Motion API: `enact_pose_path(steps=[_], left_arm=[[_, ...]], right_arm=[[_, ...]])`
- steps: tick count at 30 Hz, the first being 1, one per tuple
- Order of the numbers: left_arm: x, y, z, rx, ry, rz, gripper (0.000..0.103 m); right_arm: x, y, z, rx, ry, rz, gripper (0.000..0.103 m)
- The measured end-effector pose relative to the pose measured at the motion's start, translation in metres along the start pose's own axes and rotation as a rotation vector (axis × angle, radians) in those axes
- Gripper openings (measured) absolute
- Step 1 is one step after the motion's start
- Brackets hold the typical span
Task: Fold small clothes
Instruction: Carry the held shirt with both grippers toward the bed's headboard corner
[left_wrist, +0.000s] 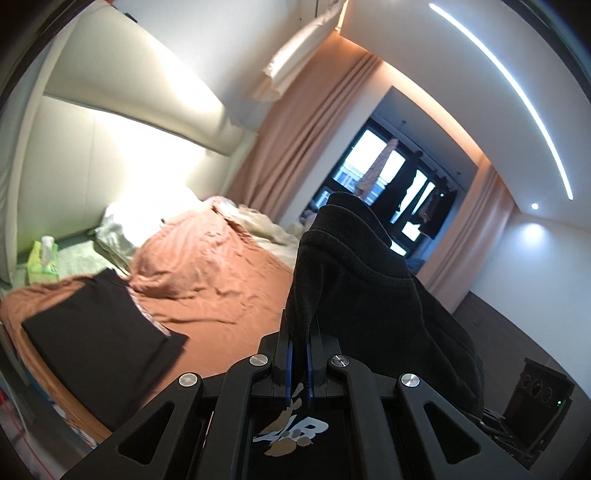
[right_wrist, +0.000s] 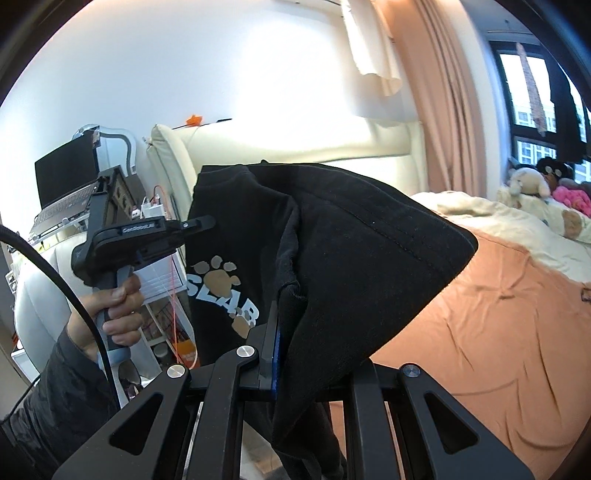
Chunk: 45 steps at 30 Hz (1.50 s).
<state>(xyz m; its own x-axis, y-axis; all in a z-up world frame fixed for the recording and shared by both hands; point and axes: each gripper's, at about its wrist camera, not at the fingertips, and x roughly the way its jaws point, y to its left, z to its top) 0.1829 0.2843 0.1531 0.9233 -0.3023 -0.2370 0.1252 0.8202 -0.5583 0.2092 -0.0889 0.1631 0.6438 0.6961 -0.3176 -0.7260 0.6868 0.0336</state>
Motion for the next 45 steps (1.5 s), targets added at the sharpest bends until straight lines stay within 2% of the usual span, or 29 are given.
enact_pose_path(steps=[6,11,19,28,34,38,45], left_arm=[[-0.009,0.040,0.034,0.036,-0.028,0.059,0.004],[-0.014,0.066,0.059,0.027,-0.031,0.124,0.004],[-0.002,0.106,0.094,0.045,-0.039,0.233,0.004],[0.009,0.167,0.104,-0.029,-0.044,0.325,0.004],[0.010,0.187,0.110,-0.044,-0.034,0.390,0.004],[0.021,0.192,0.116,-0.032,-0.017,0.432,0.004],[0.075,0.231,0.104,-0.046,0.062,0.472,0.004]], right_arm=[[0.026,0.011,0.006,-0.037,0.009,0.055,0.008],[0.047,0.019,0.012,-0.050,0.020,0.098,0.008],[0.077,0.032,0.013,-0.065,0.046,0.156,0.008],[0.114,0.043,0.011,-0.069,0.116,0.220,0.008],[0.126,0.042,0.015,-0.055,0.143,0.268,0.008],[0.132,0.028,0.018,-0.013,0.171,0.300,0.008],[0.159,-0.015,0.001,0.063,0.238,0.275,0.008]])
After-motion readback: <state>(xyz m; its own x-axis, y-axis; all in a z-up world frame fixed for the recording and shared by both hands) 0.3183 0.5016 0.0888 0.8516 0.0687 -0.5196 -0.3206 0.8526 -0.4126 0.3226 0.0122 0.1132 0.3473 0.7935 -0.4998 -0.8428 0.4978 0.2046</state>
